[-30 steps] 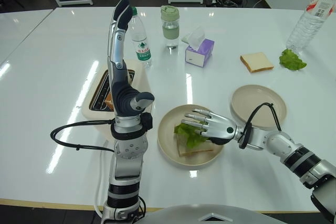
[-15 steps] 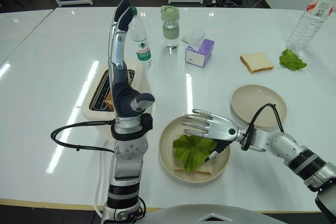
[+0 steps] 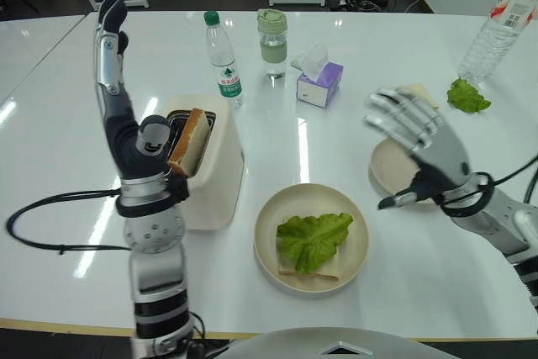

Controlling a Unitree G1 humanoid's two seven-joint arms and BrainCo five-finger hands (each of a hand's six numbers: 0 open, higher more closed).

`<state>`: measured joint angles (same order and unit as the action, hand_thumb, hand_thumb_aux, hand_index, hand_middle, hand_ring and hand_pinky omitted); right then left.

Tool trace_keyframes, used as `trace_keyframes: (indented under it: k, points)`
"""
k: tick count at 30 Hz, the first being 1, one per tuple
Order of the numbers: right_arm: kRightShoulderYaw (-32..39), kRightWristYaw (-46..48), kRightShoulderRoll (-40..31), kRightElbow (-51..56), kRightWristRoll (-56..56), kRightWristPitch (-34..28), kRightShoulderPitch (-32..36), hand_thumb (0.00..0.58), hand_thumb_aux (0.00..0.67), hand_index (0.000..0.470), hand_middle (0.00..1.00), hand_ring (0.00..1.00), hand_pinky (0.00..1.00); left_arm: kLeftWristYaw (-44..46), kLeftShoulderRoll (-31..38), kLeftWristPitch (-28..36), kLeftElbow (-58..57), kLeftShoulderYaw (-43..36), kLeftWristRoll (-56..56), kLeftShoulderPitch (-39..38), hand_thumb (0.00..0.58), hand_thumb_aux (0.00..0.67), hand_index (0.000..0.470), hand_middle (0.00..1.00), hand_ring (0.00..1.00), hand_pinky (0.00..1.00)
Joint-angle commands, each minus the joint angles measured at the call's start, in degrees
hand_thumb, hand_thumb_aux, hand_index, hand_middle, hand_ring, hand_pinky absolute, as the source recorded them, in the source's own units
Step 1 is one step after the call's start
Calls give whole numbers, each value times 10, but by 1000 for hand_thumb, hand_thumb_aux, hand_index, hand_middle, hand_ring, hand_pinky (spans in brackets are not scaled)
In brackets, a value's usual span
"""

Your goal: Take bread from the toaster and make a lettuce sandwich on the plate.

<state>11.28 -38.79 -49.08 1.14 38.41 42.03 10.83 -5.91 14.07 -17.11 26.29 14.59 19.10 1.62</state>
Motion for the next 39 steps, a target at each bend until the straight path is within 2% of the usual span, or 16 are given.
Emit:
trace_keyframes:
  k: [1, 5, 9, 24, 26, 27, 28, 29, 30, 39]
  points:
    - [-43, 18, 26, -19, -23, 19, -42, 0, 0, 0, 0, 0, 0, 30, 98, 33, -45, 64, 67, -23, 0, 0, 0, 0, 0, 0]
    - [-65, 30, 51, -27, 15, 14, -67, 0, 0, 0, 0, 0, 0, 97, 216, 63, -103, 76, 169, -75, 0, 0, 0, 0, 0, 0]
    - [-79, 40, 72, -33, 40, 13, -73, 0, 0, 0, 0, 0, 0, 148, 269, 76, -101, 58, 230, -127, 0, 0, 0, 0, 0, 0]
    - [-100, 39, 109, -14, 95, 8, -90, 0, 0, 0, 0, 0, 0, 191, 256, 95, -49, -17, 225, -132, 5, 3, 2, 0, 0, 0]
    - [-100, 37, 110, -12, 102, 6, -90, 0, 0, 0, 0, 0, 0, 191, 257, 98, -56, -24, 232, -131, 152, 95, 66, 0, 0, 0]
    - [-102, 37, 111, -14, 103, 6, -94, 0, 0, 0, 0, 0, 0, 191, 258, 99, -63, -29, 235, -127, 319, 221, 155, 0, 0, 0]
    - [-104, 36, 111, -16, 105, 5, -97, 0, 0, 0, 0, 0, 0, 191, 258, 101, -69, -33, 237, -124, 489, 405, 284, 0, 0, 0]
    - [-106, 35, 111, -17, 106, 5, -100, 0, 0, 0, 0, 0, 0, 191, 257, 103, -74, -37, 238, -121, 540, 494, 347, 0, 0, 0]
    - [-108, 34, 111, -18, 106, 5, -104, 0, 0, 0, 0, 0, 0, 191, 255, 106, -77, -42, 236, -117, 580, 670, 470, 0, 0, 0]
    - [-121, 26, 115, -27, 118, -6, -131, 0, 0, 0, 0, 0, 0, 189, 236, 121, -145, -76, 188, -69, 580, 670, 470, 0, 0, 0]
